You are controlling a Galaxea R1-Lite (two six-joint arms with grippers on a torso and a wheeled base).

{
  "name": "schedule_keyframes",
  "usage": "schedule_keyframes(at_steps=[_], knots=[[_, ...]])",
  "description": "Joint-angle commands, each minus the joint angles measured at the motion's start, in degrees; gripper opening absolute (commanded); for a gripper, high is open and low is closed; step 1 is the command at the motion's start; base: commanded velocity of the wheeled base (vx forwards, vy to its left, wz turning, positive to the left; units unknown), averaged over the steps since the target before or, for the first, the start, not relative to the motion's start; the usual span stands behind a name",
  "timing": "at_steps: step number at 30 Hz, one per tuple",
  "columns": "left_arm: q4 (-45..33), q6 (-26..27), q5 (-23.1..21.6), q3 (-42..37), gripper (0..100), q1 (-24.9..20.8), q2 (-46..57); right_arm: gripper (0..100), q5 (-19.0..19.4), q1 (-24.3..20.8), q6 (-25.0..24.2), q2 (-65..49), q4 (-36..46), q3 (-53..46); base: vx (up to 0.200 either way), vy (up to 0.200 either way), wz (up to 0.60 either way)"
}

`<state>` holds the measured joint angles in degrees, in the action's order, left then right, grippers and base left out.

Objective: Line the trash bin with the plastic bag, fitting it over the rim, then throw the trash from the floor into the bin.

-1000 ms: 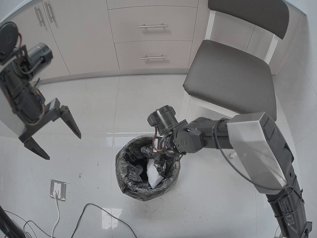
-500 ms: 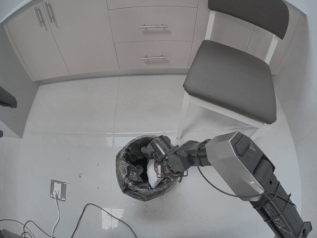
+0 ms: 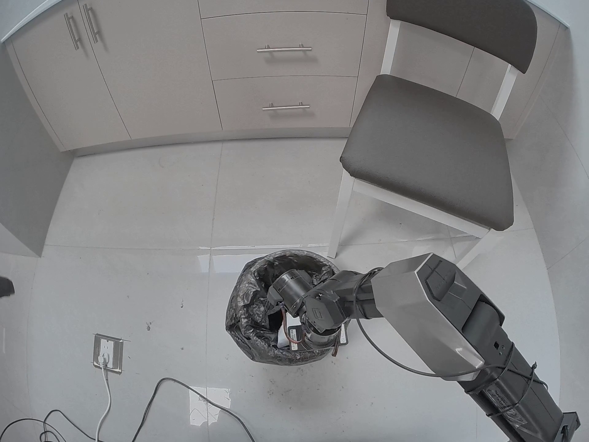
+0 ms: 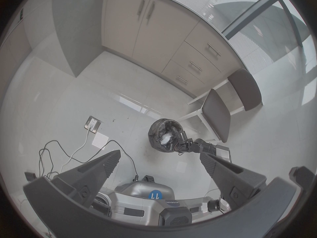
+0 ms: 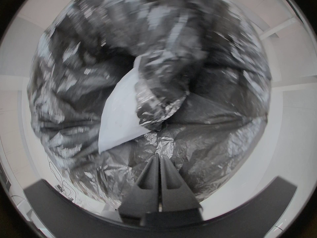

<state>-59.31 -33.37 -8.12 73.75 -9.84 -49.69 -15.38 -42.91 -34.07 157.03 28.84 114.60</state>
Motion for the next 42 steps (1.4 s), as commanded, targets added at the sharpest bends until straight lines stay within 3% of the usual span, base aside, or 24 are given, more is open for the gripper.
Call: schedule_keyframes(at_steps=[1, 13, 19, 28, 31, 42], knots=[[7.8, -3.9, 1.5, -14.1, 100, 0.3, 9.5, 0, 2.2, -1.5, 1.6, -0.8, 1.0, 0.0, 0.0, 0.0, 0.0], [21.6, -4.3, 5.3, -31.4, 100, 1.0, 14.2, 0, 4.1, -1.4, 8.9, -6.0, -6.4, 0.0, 0.0, 0.0, 0.0], [29.8, -4.2, 9.6, -38.1, 100, 1.0, 15.6, 0, 4.6, 0.3, 13.9, -7.0, -9.9, 0.0, 0.0, 0.0, 0.0], [30.3, -4.3, 9.8, -37.8, 100, 1.0, 15.8, 0, 4.4, 5.6, 18.3, -2.1, -16.9, 0.0, 0.0, 0.0, 0.0], [30.3, -4.3, 9.6, -38.0, 100, 1.0, 15.9, 0, 4.3, 7.7, 21.8, 0.6, -20.5, 0.0, 0.0, 0.0, 0.0], [30.3, -4.3, 9.5, -38.1, 100, 1.0, 16.7, 0, 4.4, 8.9, 25.2, 6.2, -23.4, 0.0, 0.0, 0.0, 0.0]])
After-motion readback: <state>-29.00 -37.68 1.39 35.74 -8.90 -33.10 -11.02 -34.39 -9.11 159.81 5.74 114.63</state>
